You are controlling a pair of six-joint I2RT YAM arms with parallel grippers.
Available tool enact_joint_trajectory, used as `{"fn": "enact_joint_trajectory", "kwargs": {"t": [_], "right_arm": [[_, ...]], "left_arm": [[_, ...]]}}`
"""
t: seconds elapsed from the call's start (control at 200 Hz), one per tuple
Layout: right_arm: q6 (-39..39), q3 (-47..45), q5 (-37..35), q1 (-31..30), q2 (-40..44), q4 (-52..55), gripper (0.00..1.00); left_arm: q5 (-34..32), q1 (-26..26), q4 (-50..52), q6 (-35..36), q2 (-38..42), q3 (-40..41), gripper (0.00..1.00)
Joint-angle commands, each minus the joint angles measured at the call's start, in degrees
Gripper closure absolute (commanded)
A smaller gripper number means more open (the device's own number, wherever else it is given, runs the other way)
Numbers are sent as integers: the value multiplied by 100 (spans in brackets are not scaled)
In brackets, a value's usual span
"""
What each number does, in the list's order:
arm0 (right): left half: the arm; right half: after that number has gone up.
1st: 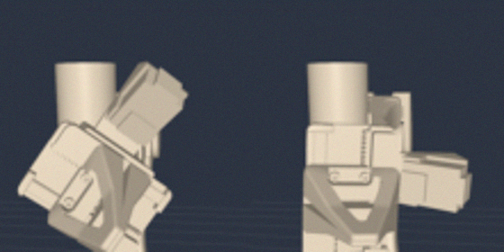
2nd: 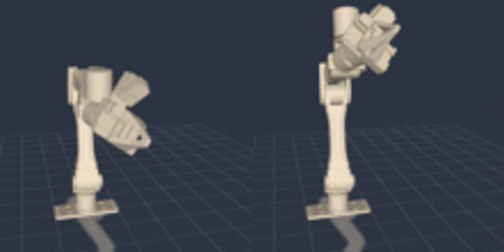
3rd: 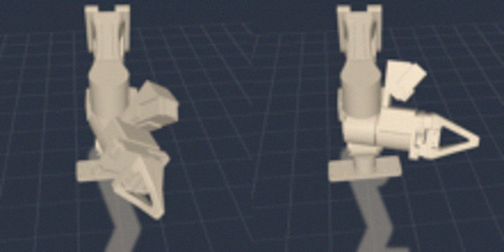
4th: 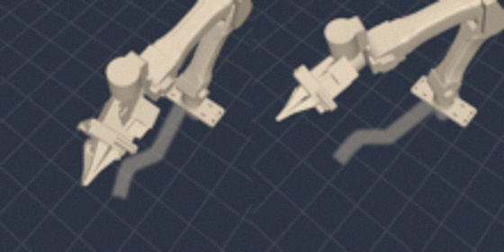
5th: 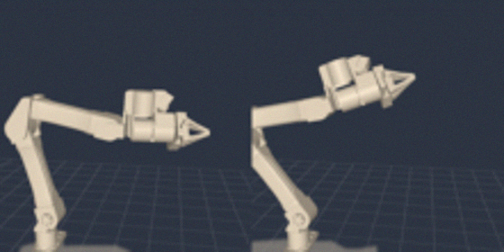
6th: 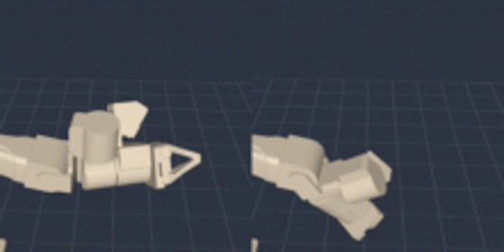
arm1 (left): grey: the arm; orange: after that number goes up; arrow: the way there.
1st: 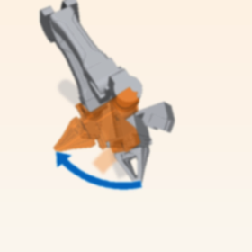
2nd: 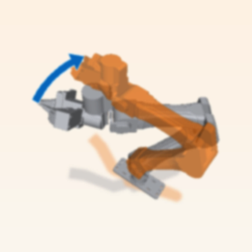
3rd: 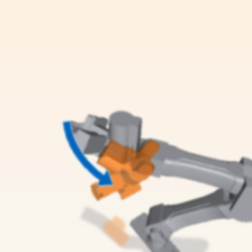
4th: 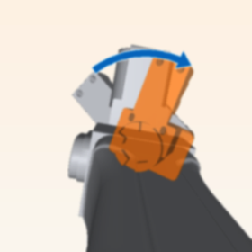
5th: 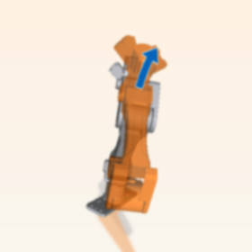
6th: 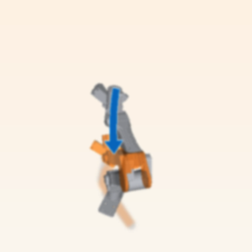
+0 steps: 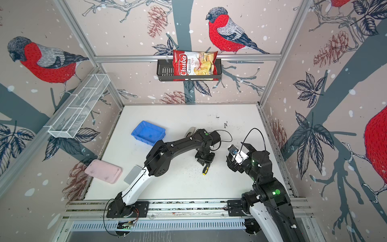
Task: Put the screwdriver in the bin
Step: Pick up the screwdriver from the center of the table.
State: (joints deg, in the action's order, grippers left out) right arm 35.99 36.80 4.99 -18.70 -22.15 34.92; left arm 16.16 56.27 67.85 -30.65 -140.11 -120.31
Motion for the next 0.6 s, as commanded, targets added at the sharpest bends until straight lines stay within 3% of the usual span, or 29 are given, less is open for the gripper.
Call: {"fn": "enact_joint_trajectory", "kwargs": {"t": [0.0,0.2,0.32,0.595], "right_arm": [[-96,-12,-42,-10,17,-24,0],[-161,-15,-46,-11,20,-88,1],[-209,-28,-43,-11,18,-167,0],[-318,-96,-4,-8,3,-377,0]], "left_arm": [[-659,8,228,-124,-4,280,69],[-1077,15,287,-256,146,396,72],[-1381,8,310,-312,212,515,62],[-1725,15,179,-318,444,816,84]]}}
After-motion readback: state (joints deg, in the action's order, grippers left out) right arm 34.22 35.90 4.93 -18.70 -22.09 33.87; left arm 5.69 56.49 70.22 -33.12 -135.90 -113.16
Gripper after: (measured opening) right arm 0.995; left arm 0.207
